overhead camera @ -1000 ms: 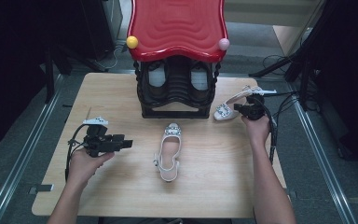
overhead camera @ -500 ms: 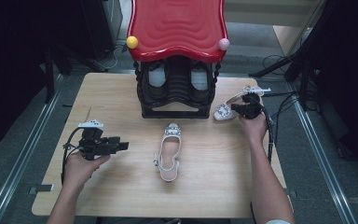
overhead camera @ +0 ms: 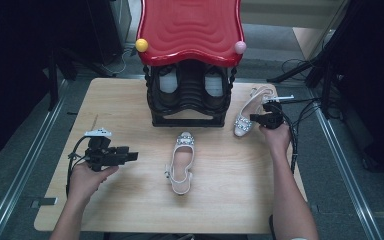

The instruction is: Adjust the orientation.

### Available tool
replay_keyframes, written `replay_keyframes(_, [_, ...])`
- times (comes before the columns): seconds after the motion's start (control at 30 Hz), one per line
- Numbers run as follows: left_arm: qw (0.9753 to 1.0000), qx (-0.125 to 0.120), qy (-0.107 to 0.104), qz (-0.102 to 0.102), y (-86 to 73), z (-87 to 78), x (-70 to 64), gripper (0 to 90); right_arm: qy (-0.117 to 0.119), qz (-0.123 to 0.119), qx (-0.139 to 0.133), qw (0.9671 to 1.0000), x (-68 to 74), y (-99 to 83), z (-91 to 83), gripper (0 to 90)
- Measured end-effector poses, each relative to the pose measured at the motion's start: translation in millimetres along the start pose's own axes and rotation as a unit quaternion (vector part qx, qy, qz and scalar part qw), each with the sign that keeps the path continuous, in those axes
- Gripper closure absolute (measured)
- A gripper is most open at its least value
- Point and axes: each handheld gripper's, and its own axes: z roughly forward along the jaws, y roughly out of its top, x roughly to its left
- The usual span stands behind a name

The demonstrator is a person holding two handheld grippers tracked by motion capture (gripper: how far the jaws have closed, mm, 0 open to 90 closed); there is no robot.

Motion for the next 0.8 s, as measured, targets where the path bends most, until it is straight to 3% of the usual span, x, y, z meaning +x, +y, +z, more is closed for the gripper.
replay_keyframes(0.3, [1.0,0.003,-0.005,0.007,5.7,6.0,-1.0,42.6,0.006,-0.013,0.005,0.9999,4.7,-5.6,-4.3,90.0])
replay_keyframes(0.8, [0.9997,0.005,-0.023,0.012,16.7,15.8,-1.5,42.7,0.045,-0.016,0.025,0.9985,20.2,-21.2,-14.1,90.0])
